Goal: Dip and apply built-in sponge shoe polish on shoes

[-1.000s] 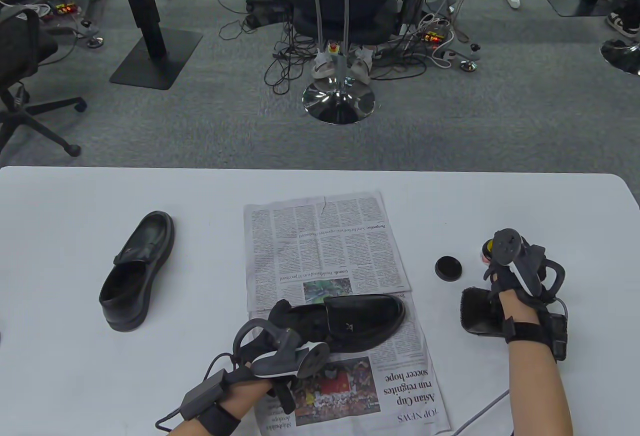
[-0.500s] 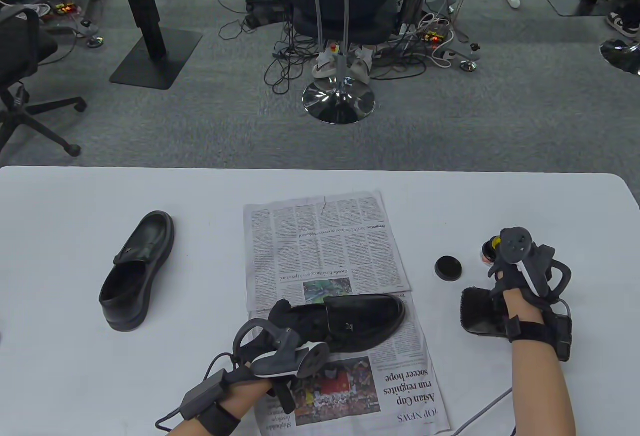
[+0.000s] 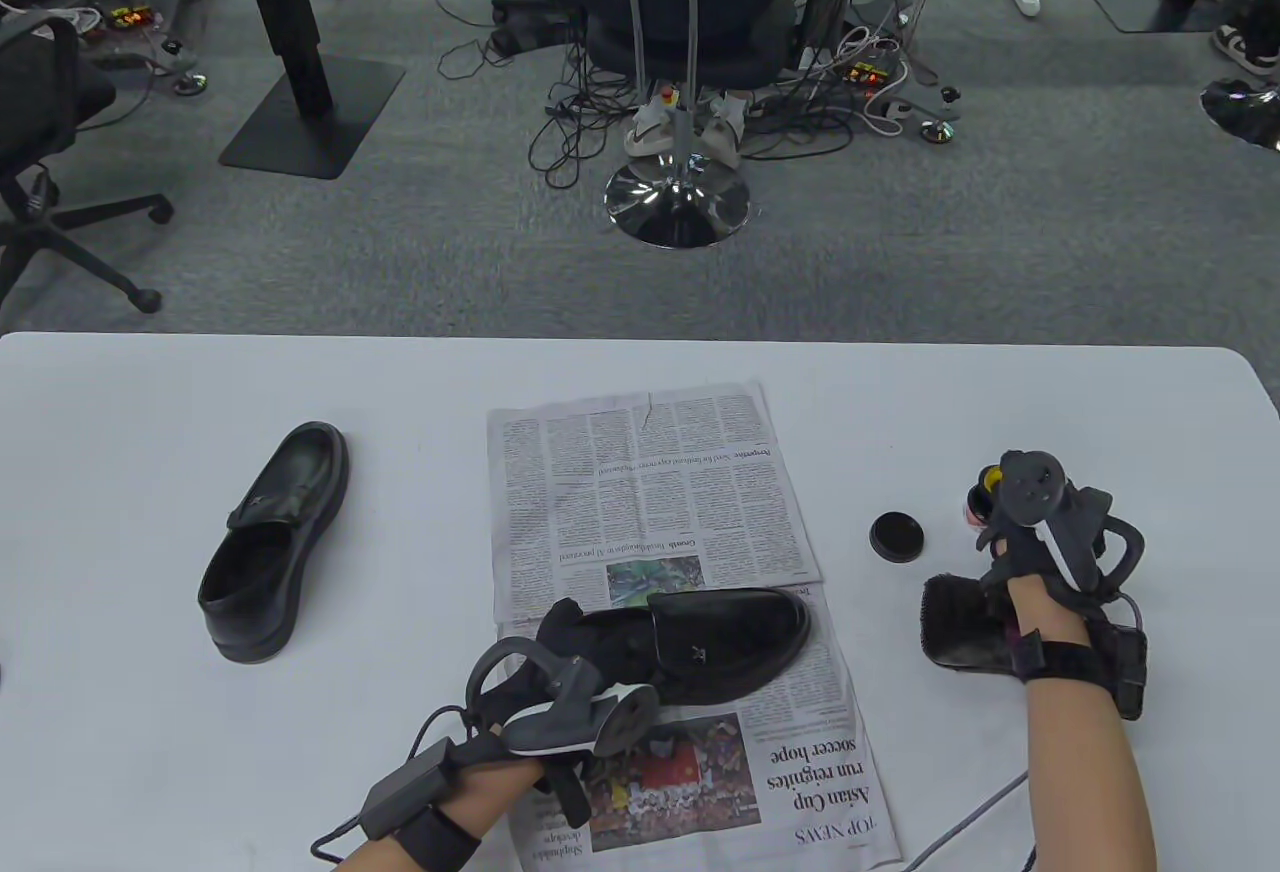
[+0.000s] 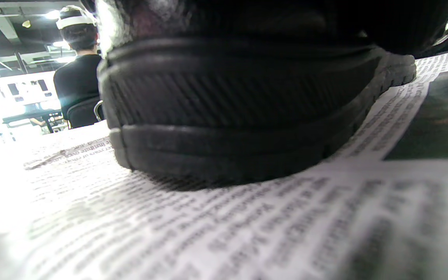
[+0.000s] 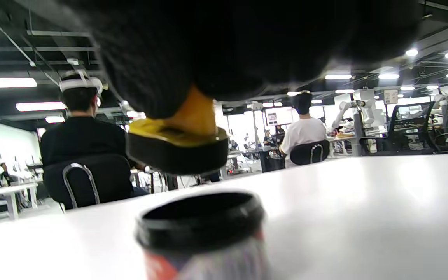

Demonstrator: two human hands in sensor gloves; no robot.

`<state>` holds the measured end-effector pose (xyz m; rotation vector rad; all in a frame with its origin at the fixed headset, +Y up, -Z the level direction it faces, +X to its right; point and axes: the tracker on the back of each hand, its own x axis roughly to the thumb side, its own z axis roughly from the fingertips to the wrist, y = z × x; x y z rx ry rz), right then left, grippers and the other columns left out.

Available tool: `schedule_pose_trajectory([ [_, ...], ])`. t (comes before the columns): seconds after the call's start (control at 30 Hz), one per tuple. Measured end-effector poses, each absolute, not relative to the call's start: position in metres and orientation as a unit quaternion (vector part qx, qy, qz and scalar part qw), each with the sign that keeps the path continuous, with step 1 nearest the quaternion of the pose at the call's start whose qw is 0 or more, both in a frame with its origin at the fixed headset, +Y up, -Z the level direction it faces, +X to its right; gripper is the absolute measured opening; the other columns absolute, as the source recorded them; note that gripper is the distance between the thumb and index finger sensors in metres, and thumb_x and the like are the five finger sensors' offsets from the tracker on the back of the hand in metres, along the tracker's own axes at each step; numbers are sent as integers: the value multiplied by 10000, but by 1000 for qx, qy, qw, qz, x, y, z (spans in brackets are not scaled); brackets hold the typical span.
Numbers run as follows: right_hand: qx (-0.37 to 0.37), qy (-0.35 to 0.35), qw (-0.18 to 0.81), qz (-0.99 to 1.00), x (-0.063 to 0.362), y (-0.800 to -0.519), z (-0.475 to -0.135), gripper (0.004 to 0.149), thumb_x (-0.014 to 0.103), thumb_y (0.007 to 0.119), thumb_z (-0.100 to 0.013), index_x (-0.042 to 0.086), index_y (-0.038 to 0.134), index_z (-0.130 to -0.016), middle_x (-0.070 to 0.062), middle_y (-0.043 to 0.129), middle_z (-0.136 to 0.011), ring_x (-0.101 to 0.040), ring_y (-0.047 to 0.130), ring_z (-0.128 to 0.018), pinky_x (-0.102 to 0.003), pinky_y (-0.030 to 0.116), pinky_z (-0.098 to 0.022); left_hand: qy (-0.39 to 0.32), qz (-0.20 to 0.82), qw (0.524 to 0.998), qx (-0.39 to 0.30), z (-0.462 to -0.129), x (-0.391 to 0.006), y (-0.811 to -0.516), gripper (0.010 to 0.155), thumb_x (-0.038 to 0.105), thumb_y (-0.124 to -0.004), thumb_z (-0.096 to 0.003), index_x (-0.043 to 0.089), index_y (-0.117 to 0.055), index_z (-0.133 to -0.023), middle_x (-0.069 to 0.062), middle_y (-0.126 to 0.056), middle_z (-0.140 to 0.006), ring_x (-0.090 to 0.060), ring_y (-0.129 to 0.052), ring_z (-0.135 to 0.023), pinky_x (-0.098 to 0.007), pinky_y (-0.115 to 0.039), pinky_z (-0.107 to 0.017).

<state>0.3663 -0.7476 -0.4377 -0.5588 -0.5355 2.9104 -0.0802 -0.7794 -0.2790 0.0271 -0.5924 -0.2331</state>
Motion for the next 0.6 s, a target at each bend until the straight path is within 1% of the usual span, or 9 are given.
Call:
schedule_pose_trajectory([
  [0.07, -163, -202, 74, 963, 357, -734, -433, 444, 354, 895, -388, 267, 875, -823, -46, 917, -620, -176, 954, -208, -440, 859, -385, -292, -114, 950, 14, -279, -80, -779, 387, 671, -714, -419, 476, -760, -750, 197, -893, -701, -93, -899, -619, -631, -530, -761],
  [0.17, -82, -233, 116, 962, 330, -708, -425, 445, 363, 893, -383, 260, 880, -816, -41, 924, -605, -162, 963, -200, -431, 871, -378, -292, -114, 950, 13, -279, -80, -780, 388, 671, -714, -418, 475, -761, -750, 197, -894, -701, -92, -899, -619, -631, -530, -761],
  [0.2, -30, -226, 154, 961, 312, -700, -422, 445, 365, 893, -381, 259, 883, -813, -40, 928, -600, -159, 966, -198, -429, 874, -374, -292, -114, 950, 13, -279, -80, -779, 388, 671, -714, -419, 475, -760, -751, 196, -893, -703, -93, -898, -620, -631, -530, -761],
  [0.23, -6, -210, 179, 961, 301, -696, -421, 445, 361, 896, -377, 252, 889, -809, -45, 931, -595, -164, 968, -196, -435, 874, -370, -292, -114, 950, 13, -279, -80, -779, 387, 671, -713, -419, 476, -760, -750, 197, -893, -703, -92, -899, -620, -630, -530, -762],
  [0.3, 80, -142, 253, 954, 255, -691, -413, 444, 341, 905, -372, 233, 902, -803, -67, 934, -594, -190, 974, -203, -458, 866, -373, -292, -115, 950, 13, -279, -80, -779, 388, 670, -714, -419, 475, -760, -751, 196, -893, -703, -94, -899, -619, -632, -530, -761],
  [0.37, 142, -97, 277, 945, 212, -690, -403, 445, 339, 907, -370, 227, 907, -801, -67, 935, -602, -203, 986, -223, -470, 864, -383, -292, -115, 949, 13, -279, -80, -779, 388, 672, -713, -418, 477, -759, -750, 197, -893, -703, -92, -899, -619, -632, -530, -761],
  [0.47, 245, -39, 257, 934, 145, -700, -382, 440, 347, 908, -368, 249, 914, -797, -65, 897, -693, -239, 1004, -361, -510, 840, -464, -292, -115, 949, 15, -279, -80, -779, 387, 670, -713, -419, 475, -759, -750, 197, -892, -703, -93, -898, -619, -631, -530, -762],
  [0.57, 321, -15, 202, 925, 101, -718, -365, 443, 347, 895, -374, 249, 903, -805, -93, 801, -871, -333, 974, -654, -577, 792, -580, -291, -115, 950, 16, -279, -80, -780, 384, 671, -714, -419, 475, -760, -746, 198, -893, -699, -93, -898, -618, -632, -529, -762],
  [0.6, 333, -3, 192, 923, 91, -726, -361, 445, 345, 885, -377, 247, 894, -811, -109, 790, -911, -362, 958, -735, -590, 785, -594, -291, -115, 950, 17, -279, -80, -779, 384, 670, -714, -419, 475, -760, -746, 196, -894, -698, -93, -898, -618, -631, -530, -761],
])
